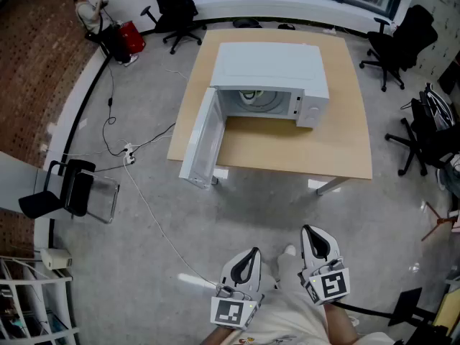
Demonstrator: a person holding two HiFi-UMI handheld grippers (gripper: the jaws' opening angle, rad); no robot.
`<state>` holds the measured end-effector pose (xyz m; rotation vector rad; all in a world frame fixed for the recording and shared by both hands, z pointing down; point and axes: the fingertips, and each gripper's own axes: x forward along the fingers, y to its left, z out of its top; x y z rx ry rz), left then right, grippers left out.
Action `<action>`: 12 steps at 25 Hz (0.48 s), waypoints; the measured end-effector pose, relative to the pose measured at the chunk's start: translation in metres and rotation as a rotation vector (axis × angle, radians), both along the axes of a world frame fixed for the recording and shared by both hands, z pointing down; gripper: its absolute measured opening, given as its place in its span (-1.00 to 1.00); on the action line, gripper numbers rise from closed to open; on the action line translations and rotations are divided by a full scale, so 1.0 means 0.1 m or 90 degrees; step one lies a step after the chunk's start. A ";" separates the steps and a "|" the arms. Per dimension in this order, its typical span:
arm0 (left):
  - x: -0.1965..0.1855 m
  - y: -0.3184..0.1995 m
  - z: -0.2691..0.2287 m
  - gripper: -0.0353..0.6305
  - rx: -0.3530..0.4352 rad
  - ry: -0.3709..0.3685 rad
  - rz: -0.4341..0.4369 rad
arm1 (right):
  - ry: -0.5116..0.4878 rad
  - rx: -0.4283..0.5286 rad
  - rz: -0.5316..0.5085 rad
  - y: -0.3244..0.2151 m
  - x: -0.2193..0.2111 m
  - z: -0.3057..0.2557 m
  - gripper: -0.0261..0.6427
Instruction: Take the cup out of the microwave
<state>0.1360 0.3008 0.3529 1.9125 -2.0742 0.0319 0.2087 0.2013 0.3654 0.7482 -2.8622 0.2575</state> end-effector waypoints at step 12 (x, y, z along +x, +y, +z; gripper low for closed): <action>0.35 0.03 -0.11 -0.89 0.003 0.004 -0.007 | -0.003 0.008 -0.028 0.08 0.31 -0.14 -0.91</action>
